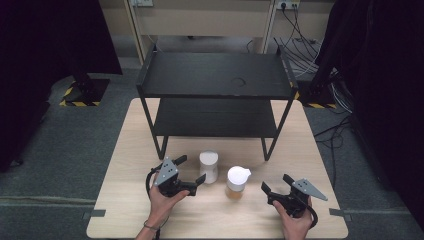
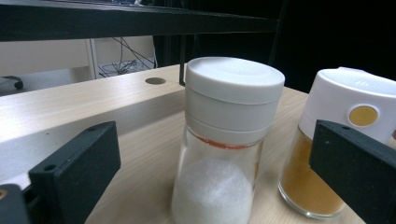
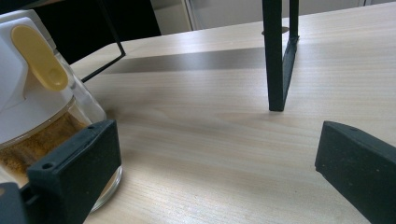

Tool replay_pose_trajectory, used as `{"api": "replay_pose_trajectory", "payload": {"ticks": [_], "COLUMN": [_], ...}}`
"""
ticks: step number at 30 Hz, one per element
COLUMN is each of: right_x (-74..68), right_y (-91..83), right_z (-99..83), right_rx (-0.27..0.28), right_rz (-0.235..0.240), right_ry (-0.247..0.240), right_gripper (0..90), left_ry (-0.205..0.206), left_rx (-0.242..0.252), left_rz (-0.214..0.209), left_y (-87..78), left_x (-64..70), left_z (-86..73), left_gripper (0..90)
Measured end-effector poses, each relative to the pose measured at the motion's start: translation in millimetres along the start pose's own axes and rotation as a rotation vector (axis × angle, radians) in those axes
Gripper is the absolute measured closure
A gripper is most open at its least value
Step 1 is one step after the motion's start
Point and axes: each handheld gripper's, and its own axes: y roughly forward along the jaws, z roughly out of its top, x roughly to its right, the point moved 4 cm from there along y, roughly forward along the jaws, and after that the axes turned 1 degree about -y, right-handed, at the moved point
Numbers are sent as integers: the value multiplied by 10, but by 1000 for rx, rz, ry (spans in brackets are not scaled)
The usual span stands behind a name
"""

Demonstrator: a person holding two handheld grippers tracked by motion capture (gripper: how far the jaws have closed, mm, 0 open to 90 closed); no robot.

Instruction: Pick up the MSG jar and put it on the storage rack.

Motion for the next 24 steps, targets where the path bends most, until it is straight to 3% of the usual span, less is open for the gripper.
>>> {"api": "replay_pose_trajectory", "payload": {"ticks": [10,24], "right_x": [1,0], "right_y": [0,3], "right_z": [0,5], "right_rx": [0,-3], "right_rz": [-1,-1], "right_ry": [1,1], "right_gripper": [5,5], "left_ry": [-18,-10], "left_rx": [-12,-22], "left_rz": [-15,-45], "left_y": [109,254], "left_x": [-30,-15], "left_z": [11,89], "left_gripper": [29,42]}}
